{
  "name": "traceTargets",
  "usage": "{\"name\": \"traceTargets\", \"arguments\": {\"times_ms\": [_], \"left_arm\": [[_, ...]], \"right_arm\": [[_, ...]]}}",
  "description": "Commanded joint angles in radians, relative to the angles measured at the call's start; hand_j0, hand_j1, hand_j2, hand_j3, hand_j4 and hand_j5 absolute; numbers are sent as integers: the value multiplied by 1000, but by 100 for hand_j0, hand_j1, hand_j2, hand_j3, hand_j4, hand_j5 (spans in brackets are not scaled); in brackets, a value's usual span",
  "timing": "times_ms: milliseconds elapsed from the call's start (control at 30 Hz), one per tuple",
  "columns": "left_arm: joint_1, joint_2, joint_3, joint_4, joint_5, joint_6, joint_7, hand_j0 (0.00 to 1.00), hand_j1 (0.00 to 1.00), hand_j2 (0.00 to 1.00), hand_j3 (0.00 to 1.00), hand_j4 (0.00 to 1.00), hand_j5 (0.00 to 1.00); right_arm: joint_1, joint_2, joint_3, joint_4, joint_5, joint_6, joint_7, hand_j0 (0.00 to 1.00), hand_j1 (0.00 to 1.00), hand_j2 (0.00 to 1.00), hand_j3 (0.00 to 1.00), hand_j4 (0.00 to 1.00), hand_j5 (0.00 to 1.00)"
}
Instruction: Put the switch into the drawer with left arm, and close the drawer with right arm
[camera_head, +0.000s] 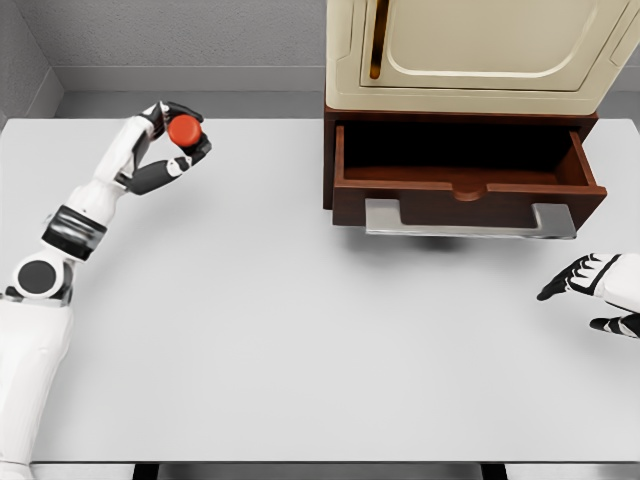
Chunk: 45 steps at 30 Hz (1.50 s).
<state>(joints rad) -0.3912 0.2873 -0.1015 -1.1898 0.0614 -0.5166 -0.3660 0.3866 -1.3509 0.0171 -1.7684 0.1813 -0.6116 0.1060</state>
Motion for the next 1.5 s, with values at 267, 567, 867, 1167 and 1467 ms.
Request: {"name": "traceTargets", "arguments": {"times_ms": [267, 567, 867, 1167, 1467], "left_arm": [[0, -37, -76, -93, 5, 0, 1, 44, 44, 44, 44, 44, 44], [-14, -138, -79, -122, -83, 1, 1, 43, 43, 43, 43, 43, 43], [-14, -189, -90, -200, -143, 1, 1, 43, 43, 43, 43, 43, 43], [-54, -257, -115, -218, -282, 3, 4, 41, 41, 41, 41, 41, 41], [-90, -287, -142, -234, -393, 1, 7, 41, 41, 41, 41, 41, 41]], "right_arm": [[0, -2, 0, 0, -6, 1, -2, 75, 75, 75, 75, 75, 75], [-3, -2, 0, 0, -23, 1, -5, 61, 61, 61, 61, 61, 61], [-11, 1, 0, 0, -23, 1, 0, 62, 62, 62, 62, 62, 62], [-12, 41, 1, 1, -17, 1, 3, 65, 65, 65, 65, 65, 65], [-18, 98, 1, 1, -2, 1, 3, 65, 65, 65, 65, 65, 65]]}}
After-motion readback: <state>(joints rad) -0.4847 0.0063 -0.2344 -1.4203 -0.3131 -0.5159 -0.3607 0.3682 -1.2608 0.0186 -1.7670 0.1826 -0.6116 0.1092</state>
